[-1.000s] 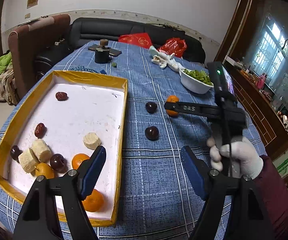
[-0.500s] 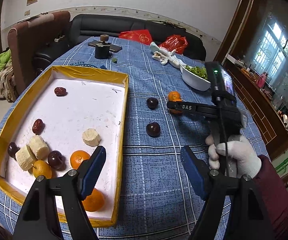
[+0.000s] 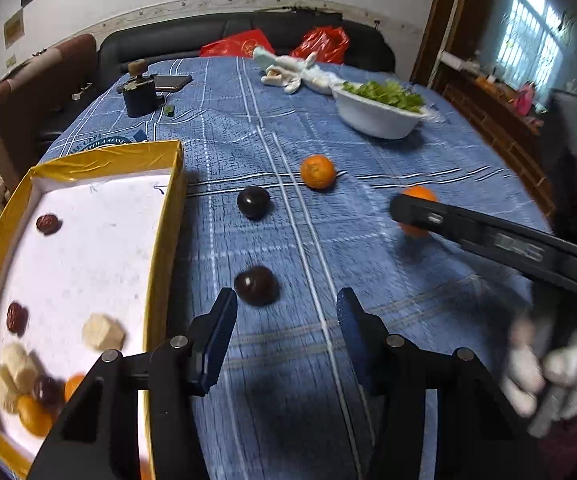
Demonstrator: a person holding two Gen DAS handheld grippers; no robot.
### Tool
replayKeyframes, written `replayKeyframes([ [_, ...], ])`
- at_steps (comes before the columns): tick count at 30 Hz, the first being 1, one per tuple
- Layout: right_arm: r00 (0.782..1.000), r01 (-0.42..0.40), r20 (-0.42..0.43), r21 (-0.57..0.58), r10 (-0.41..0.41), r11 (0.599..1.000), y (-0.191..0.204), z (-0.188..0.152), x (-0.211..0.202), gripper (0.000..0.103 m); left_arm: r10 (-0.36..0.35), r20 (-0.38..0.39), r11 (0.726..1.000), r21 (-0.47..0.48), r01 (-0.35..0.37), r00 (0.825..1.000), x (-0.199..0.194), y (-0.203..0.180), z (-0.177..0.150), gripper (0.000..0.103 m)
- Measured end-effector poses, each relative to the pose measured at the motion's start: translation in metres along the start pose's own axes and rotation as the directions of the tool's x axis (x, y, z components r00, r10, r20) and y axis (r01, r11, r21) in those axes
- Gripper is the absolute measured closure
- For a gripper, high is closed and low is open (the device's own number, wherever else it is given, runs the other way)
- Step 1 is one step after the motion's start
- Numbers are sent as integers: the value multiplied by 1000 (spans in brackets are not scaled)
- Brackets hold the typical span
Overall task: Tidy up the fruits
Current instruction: 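Grasp a dark plum with the left tool while the right tool grasps a mandarin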
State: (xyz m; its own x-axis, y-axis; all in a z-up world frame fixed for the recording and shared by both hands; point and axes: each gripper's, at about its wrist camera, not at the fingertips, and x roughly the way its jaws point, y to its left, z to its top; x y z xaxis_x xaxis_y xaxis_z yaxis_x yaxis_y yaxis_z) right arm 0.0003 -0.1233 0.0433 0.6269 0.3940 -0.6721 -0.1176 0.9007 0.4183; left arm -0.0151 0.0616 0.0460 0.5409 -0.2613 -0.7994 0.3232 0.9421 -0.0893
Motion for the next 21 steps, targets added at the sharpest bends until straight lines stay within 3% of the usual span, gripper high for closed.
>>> replayKeyframes([
  [6, 999, -35, -17, 11, 35, 999, -5, -3, 3, 63, 48, -79, 999, 5, -48, 996, 42, 3, 9, 52],
  [7, 999, -38, -17, 9, 39, 999, -4, -3, 2, 63, 68, -82, 998, 17, -66, 994, 46, 2, 9, 55],
  [10, 999, -42, -15, 4, 42, 999, -3, -3, 2, 63, 121, -54, 992, 26, -120, 991, 44, 2, 9, 78],
  [12, 999, -41, -17, 6, 41, 999, -4, -4, 3, 63, 72, -52, 997, -14, -73, 996, 40, 8, 8, 78],
  [15, 999, -30, -19, 2, 30, 1000, -4, -4, 5, 63, 77, -27, 996, -37, -78, 997, 31, 13, 5, 78],
  [21, 999, -30, -21, -9, 30, 999, -2, -6, 8, 63, 18, 43, 992, -122, -13, 999, -9, 28, -6, 78],
])
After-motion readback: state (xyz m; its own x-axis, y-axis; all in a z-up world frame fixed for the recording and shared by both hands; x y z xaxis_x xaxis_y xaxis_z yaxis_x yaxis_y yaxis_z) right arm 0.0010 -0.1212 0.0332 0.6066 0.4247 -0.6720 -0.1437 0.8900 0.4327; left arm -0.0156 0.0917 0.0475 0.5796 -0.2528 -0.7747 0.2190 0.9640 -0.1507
